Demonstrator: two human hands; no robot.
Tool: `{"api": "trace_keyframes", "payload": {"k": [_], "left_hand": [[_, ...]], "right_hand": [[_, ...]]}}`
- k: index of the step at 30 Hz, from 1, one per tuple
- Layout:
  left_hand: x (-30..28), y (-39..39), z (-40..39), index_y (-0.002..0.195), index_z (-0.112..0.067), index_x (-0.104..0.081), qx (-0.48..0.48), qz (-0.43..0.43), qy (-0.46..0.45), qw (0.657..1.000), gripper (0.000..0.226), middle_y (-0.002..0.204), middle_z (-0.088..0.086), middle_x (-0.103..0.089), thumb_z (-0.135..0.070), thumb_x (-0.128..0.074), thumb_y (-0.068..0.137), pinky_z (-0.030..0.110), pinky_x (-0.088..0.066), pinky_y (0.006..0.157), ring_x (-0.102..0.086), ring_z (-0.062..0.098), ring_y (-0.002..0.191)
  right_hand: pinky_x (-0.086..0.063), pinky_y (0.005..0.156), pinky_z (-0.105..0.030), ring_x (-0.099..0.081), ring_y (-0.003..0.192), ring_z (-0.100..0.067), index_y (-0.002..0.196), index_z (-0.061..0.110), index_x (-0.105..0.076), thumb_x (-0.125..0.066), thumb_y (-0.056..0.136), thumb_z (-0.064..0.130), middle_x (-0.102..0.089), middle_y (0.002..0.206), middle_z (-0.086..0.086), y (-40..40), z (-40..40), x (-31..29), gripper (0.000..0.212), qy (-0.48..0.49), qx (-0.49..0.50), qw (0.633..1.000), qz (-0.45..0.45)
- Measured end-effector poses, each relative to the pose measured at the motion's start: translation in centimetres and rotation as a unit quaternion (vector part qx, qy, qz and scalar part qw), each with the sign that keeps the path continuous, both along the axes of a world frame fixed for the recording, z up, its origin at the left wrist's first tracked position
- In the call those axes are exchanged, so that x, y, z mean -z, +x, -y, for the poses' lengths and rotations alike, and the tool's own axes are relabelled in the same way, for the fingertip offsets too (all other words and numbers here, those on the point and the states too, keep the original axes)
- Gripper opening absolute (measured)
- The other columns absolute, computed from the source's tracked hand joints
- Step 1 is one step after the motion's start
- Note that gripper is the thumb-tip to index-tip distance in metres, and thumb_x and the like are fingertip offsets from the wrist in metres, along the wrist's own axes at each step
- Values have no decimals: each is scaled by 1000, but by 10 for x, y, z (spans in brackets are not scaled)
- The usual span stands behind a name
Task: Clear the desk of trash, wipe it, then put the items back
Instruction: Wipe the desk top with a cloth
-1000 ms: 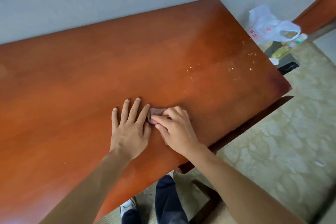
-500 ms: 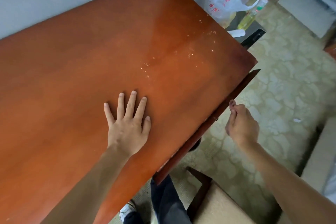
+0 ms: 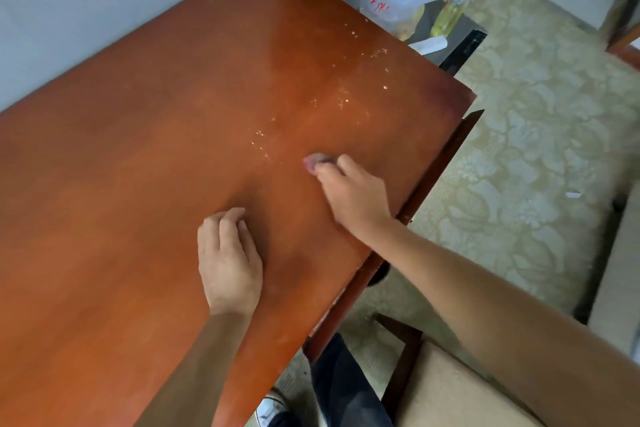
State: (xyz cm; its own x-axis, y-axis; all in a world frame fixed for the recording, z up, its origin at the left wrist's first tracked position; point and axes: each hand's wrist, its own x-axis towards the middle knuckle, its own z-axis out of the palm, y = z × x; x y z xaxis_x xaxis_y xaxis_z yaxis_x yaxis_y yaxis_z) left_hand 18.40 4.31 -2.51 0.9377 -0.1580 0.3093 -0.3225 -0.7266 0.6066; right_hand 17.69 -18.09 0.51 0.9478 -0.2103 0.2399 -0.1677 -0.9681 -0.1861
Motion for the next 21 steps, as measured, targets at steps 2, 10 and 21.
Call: {"api": "trace_keyframes", "payload": {"k": [2,10,21], "left_hand": [[0,0,1,112,2,-67,5,9,6,1000,18,101,14,-60,5,-54,101,48,-50,78,-52,29,93],[-4,3,15,145,-11,-54,39,-30,204,978,50,151,13,-51,-30,-42,101,61,-16,124,-38,35,146],[-3,2,13,154,2,-33,-47,-85,176,980,67,162,18,-37,-25,-41,93,58,-14,126,-22,33,156]], "right_hand": [[-42,70,-31,-58,82,-18,118,33,-64,-52,102,35,-58,102,3,-6,71,-15,20,24,156,987,-44],[-40,47,-25,-47,60,-8,124,38,-70,-44,104,48,-52,84,6,-2,36,-33,35,30,32,999,2],[-57,57,-41,-65,72,-24,132,40,-65,-55,102,38,-55,90,3,36,-11,9,32,41,-89,995,23]]}}
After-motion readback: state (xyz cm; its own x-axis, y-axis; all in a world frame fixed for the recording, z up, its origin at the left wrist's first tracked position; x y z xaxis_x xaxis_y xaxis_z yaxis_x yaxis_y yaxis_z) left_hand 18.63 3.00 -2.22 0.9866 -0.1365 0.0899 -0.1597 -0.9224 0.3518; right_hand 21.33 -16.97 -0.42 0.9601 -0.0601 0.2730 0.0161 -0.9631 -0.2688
